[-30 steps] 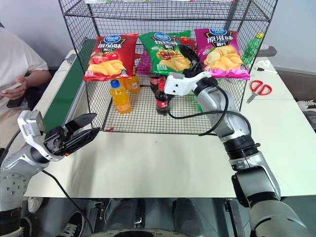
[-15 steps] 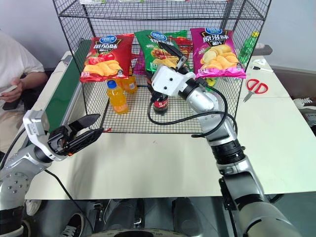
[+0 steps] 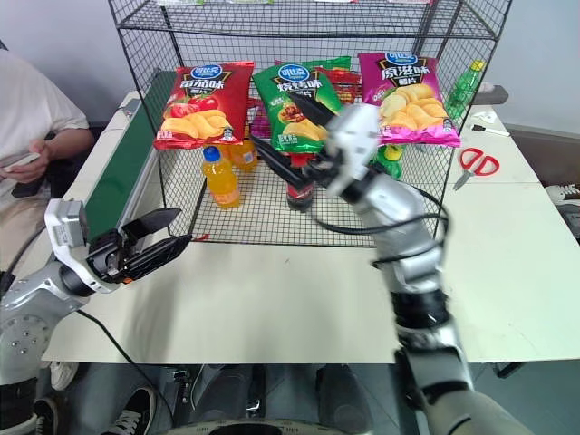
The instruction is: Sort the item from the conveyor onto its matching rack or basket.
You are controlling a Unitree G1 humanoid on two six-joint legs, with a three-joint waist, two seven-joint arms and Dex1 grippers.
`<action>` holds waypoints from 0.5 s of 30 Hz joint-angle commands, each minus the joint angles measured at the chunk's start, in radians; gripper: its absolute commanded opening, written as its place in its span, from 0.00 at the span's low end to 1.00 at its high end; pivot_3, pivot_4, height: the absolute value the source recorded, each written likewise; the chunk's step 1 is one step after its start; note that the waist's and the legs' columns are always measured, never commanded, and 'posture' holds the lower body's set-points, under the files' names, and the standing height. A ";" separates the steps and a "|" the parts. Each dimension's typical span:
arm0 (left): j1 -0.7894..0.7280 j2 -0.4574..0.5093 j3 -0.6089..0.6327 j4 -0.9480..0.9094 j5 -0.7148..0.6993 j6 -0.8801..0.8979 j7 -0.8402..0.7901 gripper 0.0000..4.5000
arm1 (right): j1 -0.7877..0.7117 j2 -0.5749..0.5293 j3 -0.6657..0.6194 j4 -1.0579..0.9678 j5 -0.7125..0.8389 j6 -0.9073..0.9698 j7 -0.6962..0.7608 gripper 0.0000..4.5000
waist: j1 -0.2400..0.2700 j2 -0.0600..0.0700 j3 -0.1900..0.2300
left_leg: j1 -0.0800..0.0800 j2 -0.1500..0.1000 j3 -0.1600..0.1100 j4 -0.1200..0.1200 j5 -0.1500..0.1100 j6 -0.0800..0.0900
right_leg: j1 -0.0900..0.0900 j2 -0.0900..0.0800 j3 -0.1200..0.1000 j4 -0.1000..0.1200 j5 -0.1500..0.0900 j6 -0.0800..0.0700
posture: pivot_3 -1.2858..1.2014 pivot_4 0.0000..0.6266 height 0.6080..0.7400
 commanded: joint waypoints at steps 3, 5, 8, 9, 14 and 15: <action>0.024 0.060 0.078 0.001 0.119 -0.079 0.043 1.00 | 0.214 -0.259 -0.196 -0.118 0.190 0.129 0.208 0.94 | 0.007 0.000 0.000 | 0.000 0.000 0.000 -0.001 0.000 0.000 | 0.000 0.000 0.000 0.000 0.000 0.000 | 0.52 0.24 0.99; 0.044 0.089 0.099 0.020 0.119 -0.066 0.020 1.00 | 0.318 -0.320 -0.259 -0.098 0.210 0.124 0.288 0.97 | 0.003 0.000 0.000 | 0.001 0.001 0.000 -0.001 0.000 0.000 | 0.000 0.001 0.001 0.000 0.000 0.000 | 0.52 0.24 0.99; 0.059 0.123 0.108 0.083 0.178 -0.097 0.005 1.00 | 0.475 -0.385 -0.297 -0.079 0.138 0.042 0.391 0.97 | 0.007 0.001 0.000 | 0.001 0.001 0.001 -0.002 0.000 0.000 | 0.000 0.002 0.001 -0.001 0.000 0.000 | 0.52 0.24 0.99; 0.057 0.130 0.107 0.104 0.194 -0.113 -0.002 1.00 | 0.504 -0.394 -0.300 -0.074 0.111 0.011 0.402 0.97 | 0.007 0.000 0.000 | 0.001 0.001 0.001 -0.002 0.000 0.000 | 0.000 0.002 0.001 -0.001 0.000 0.000 | 0.52 0.24 0.99; 0.030 0.157 0.100 0.186 0.245 -0.174 -0.048 1.00 | 0.528 -0.397 -0.328 -0.007 0.074 -0.053 0.399 0.97 | 0.008 0.000 0.000 | 0.003 0.001 0.001 0.000 0.000 0.000 | 0.002 0.002 0.001 0.000 0.000 0.000 | 0.52 0.24 0.99; 0.022 0.164 0.093 0.198 0.256 -0.175 -0.048 1.00 | 0.522 -0.398 -0.324 0.000 0.066 -0.060 0.397 0.97 | 0.009 0.000 0.000 | 0.003 0.001 0.001 0.000 0.000 0.000 | 0.002 0.002 0.001 0.000 0.000 0.000 | 0.52 0.24 0.99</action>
